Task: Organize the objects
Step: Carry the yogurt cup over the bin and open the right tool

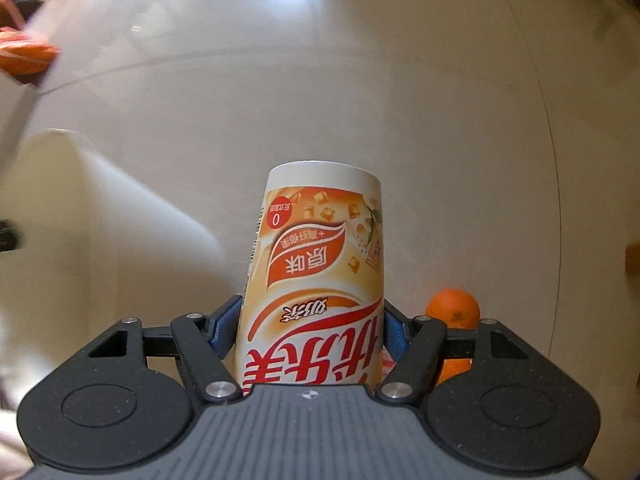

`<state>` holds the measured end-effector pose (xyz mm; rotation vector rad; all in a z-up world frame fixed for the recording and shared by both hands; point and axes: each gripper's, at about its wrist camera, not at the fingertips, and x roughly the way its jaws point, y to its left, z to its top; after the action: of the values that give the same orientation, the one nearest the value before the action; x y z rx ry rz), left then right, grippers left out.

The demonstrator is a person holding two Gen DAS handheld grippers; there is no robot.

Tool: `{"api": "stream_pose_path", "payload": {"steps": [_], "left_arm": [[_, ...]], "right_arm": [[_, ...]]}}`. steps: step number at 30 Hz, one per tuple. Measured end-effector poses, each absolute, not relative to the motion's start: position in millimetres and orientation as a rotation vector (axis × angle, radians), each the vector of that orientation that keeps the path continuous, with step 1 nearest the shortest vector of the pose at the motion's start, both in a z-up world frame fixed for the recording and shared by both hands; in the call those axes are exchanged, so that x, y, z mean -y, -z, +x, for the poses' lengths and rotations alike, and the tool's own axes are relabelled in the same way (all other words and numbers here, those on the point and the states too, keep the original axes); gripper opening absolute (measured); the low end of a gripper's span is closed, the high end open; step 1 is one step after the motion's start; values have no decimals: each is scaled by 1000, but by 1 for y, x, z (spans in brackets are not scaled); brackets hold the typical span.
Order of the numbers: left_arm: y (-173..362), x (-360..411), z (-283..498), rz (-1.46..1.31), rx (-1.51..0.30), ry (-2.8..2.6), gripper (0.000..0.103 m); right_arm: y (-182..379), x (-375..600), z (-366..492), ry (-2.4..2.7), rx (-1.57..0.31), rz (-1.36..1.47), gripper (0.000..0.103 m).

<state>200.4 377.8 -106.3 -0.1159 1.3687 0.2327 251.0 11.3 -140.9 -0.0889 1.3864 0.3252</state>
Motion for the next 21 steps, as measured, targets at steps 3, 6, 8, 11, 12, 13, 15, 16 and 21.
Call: {"api": "stream_pose_path", "payload": {"steps": [3,6,8,11,12,13,15,16,21], "left_arm": [[107,-381,202,-124,-1370,-234,16],[107,-380,202,-116,-1368,-237,16],[107,-378,202,-112,-1367,-238,16],[108,-380,202,-126,-1368,-239,16],[107,-381,202,-132,-1369,-238,16],[107,-382,202,-136,-1369,-237,16],[107,-382,201,-136,-1368,-237,16],[107,-382,201,-131,-1368,-236,16],[107,-384,201,-145,-1369,-234,16]], "right_arm": [[98,-36,240,-405,-1329,-113,74],[67,-63,231,-484,-1289,-121,74],[55,-83,226,-536,-1277,-124,74],[47,-114,221,-597,-1268,-130,74],[44,-125,217,-617,-1267,-136,74],[47,-134,218,-631,-1266,-141,74],[49,-151,215,-654,-1261,-163,75],[50,-158,215,-668,-1256,-179,82],[57,-170,202,-701,-1210,-220,103]]}}
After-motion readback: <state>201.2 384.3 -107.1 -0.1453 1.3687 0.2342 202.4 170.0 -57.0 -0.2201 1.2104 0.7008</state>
